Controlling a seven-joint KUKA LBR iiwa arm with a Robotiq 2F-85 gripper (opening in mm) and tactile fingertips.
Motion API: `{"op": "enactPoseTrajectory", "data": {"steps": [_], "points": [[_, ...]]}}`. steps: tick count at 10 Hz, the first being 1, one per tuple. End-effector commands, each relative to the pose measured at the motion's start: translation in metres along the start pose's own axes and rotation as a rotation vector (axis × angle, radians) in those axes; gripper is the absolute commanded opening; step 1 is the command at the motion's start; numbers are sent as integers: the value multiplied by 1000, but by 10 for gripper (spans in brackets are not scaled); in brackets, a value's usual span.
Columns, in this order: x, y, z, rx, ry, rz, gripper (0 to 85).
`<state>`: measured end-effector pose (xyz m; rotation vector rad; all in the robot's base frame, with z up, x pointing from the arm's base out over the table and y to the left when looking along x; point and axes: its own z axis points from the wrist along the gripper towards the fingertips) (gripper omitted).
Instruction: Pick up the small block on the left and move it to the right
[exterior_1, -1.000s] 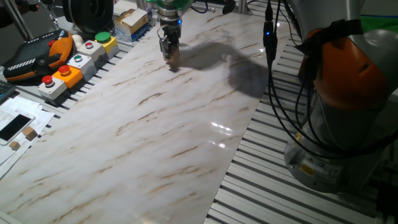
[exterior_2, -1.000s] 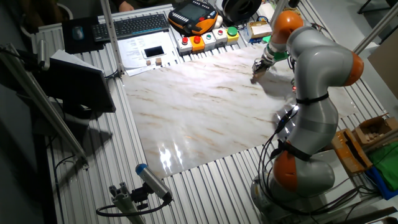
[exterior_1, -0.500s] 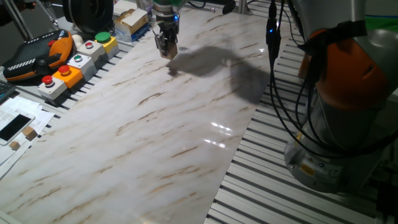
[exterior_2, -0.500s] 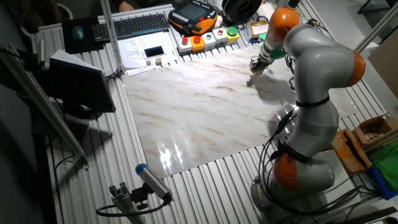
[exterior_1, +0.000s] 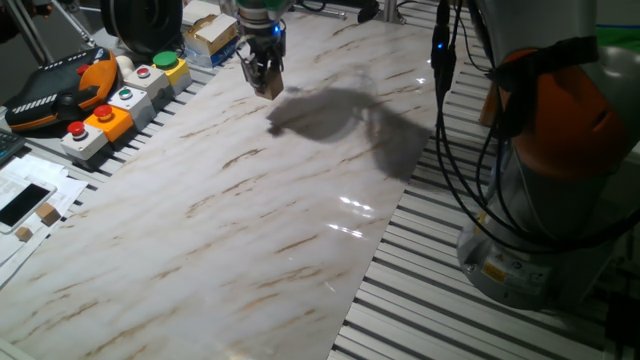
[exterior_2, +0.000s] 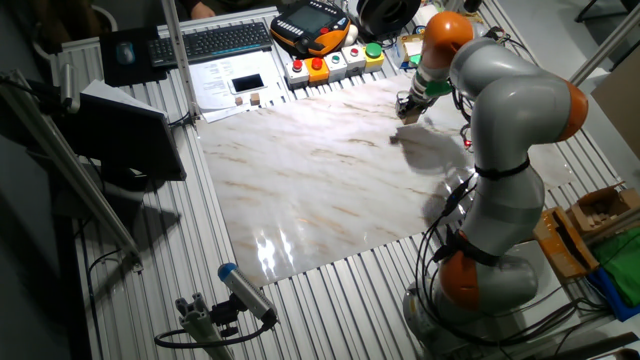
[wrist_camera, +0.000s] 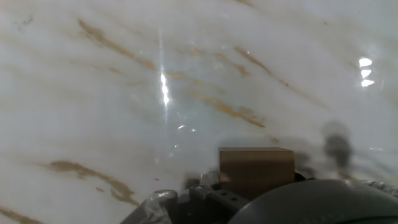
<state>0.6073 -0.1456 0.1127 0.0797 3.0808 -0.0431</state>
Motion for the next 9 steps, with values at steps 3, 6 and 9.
{"op": "enactPoseTrajectory", "data": {"steps": [3, 6, 9], "points": [[10, 21, -2, 10, -5, 2, 7], [17, 38, -14, -11, 14, -2, 7], [21, 54, -24, -9, 14, -8, 7]]}}
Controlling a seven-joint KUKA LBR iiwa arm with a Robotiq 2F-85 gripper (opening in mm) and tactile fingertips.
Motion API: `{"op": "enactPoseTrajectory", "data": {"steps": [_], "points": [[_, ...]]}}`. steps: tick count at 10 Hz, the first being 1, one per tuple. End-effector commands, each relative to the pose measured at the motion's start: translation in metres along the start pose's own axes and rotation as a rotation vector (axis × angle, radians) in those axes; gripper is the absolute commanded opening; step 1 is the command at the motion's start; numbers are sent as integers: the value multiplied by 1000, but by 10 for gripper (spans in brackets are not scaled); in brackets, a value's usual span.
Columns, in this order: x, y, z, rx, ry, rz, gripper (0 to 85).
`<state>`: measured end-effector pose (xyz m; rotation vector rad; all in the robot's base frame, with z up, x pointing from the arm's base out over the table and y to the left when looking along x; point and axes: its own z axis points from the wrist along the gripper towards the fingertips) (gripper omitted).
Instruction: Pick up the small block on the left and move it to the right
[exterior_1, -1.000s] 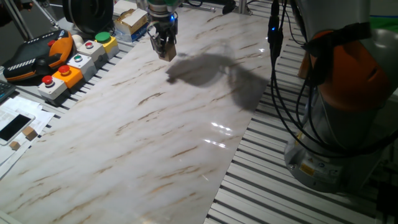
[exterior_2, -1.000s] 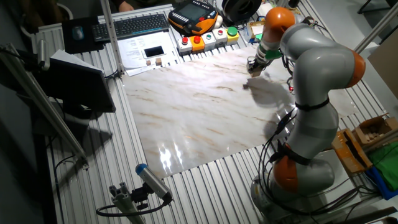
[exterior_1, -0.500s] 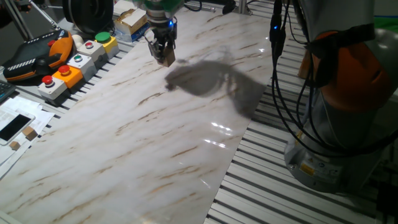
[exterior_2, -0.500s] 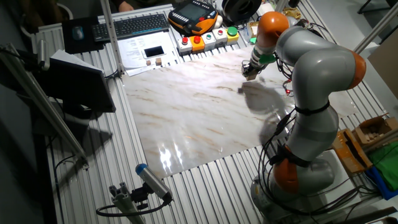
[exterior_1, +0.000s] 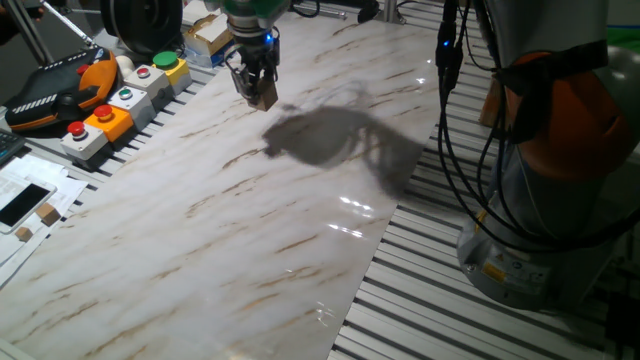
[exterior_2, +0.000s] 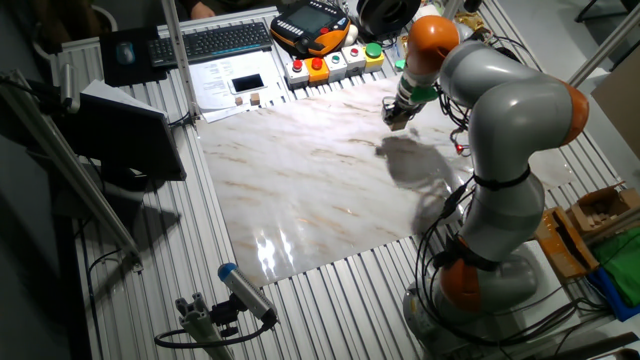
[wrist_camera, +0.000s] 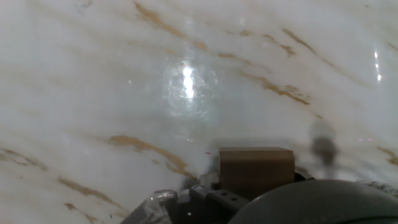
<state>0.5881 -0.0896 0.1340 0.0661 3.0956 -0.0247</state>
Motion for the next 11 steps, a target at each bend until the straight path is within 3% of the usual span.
{"op": "enactPoseTrajectory", "data": {"steps": [1, 3, 4, 7, 10, 11], "points": [[1, 1, 0, -9, -1, -5, 7], [1, 1, 0, -10, -15, 6, 7], [1, 1, 0, 13, -19, 2, 7], [1, 1, 0, 32, -3, 3, 7], [1, 2, -1, 0, 26, 10, 7], [2, 9, -5, -11, 34, 21, 7]]}}
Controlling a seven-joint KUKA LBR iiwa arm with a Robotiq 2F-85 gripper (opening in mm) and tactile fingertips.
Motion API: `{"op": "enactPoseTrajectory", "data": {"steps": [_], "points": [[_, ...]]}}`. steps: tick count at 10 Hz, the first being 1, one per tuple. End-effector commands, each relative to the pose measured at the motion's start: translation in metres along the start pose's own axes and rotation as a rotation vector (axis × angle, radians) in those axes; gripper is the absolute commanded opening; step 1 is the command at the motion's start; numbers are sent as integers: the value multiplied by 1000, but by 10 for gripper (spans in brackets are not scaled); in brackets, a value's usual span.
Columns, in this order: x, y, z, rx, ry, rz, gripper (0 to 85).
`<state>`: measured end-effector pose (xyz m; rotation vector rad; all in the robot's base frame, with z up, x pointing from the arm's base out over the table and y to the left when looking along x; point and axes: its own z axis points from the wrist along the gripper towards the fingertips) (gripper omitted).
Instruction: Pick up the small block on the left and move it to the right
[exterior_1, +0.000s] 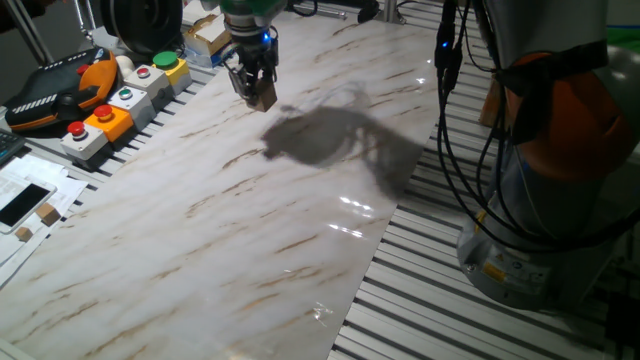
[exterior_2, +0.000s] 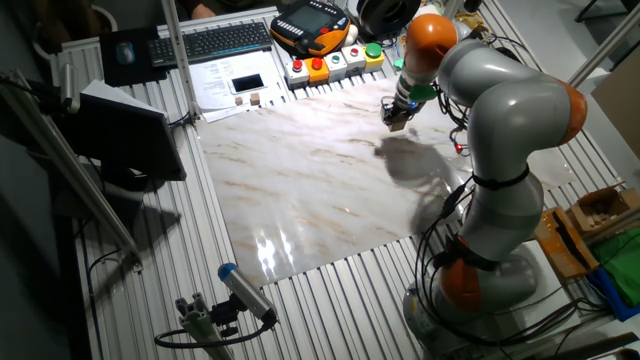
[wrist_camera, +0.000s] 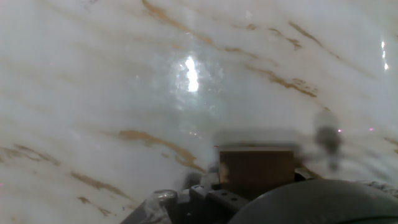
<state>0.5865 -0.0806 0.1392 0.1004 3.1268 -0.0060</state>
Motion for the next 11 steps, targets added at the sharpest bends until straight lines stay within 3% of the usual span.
{"op": "enactPoseTrajectory", "data": {"steps": [1, 6, 8, 11], "points": [[1, 10, -2, -5, -7, 9, 7], [-3, 83, -14, -2, -23, 46, 7], [-1, 110, -11, -15, -29, 64, 7], [5, 136, -2, -19, -35, 69, 7]]}}
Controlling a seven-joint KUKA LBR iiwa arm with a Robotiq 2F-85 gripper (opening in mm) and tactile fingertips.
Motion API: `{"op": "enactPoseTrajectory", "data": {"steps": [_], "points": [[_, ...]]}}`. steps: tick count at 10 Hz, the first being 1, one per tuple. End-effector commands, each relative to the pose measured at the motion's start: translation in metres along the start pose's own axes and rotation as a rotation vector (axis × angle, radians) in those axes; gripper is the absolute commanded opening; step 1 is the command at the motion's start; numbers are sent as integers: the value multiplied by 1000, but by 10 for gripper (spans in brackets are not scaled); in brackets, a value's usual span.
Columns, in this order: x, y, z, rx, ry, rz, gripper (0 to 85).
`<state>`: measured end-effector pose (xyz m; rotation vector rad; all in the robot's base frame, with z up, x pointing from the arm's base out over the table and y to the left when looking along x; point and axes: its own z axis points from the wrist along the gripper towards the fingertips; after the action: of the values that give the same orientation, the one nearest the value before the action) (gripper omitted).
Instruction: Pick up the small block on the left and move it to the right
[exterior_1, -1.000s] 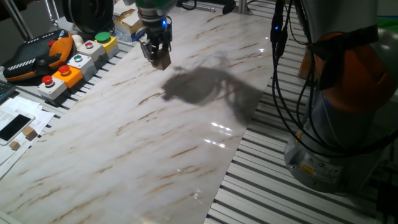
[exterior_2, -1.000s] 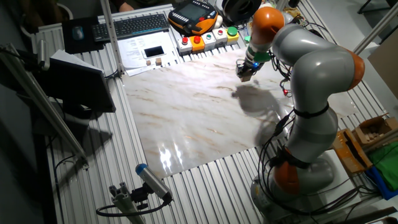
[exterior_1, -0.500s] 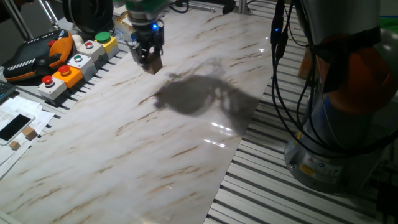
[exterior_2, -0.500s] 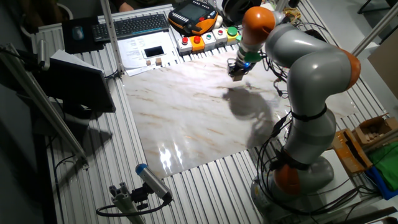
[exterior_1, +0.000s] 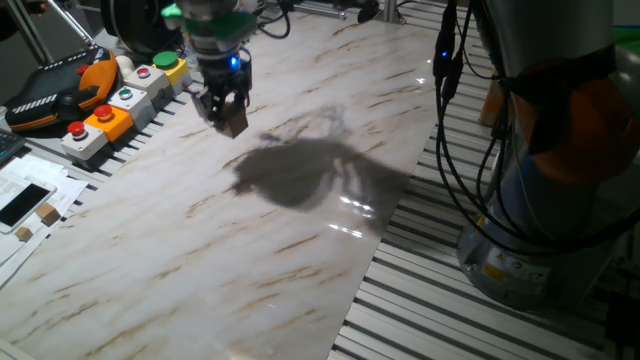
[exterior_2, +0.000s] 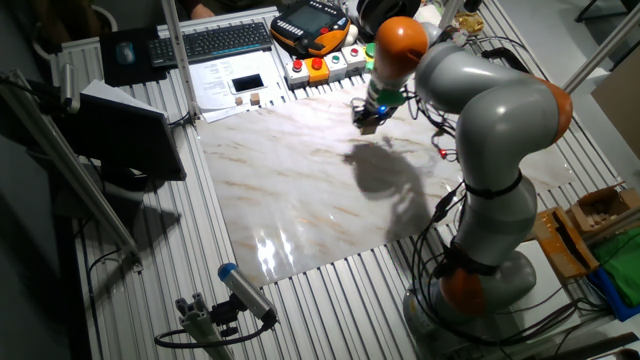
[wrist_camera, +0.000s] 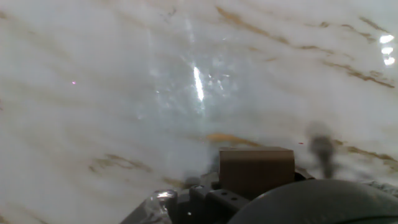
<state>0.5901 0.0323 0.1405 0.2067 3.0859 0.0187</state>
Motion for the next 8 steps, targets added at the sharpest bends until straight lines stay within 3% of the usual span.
{"op": "enactPoseTrajectory", "data": {"steps": [1, 4, 8], "points": [[5, 30, 2, -1, 0, 4, 7], [12, 47, 9, -18, -5, 3, 7], [17, 55, 20, -11, -6, -25, 7]]}}
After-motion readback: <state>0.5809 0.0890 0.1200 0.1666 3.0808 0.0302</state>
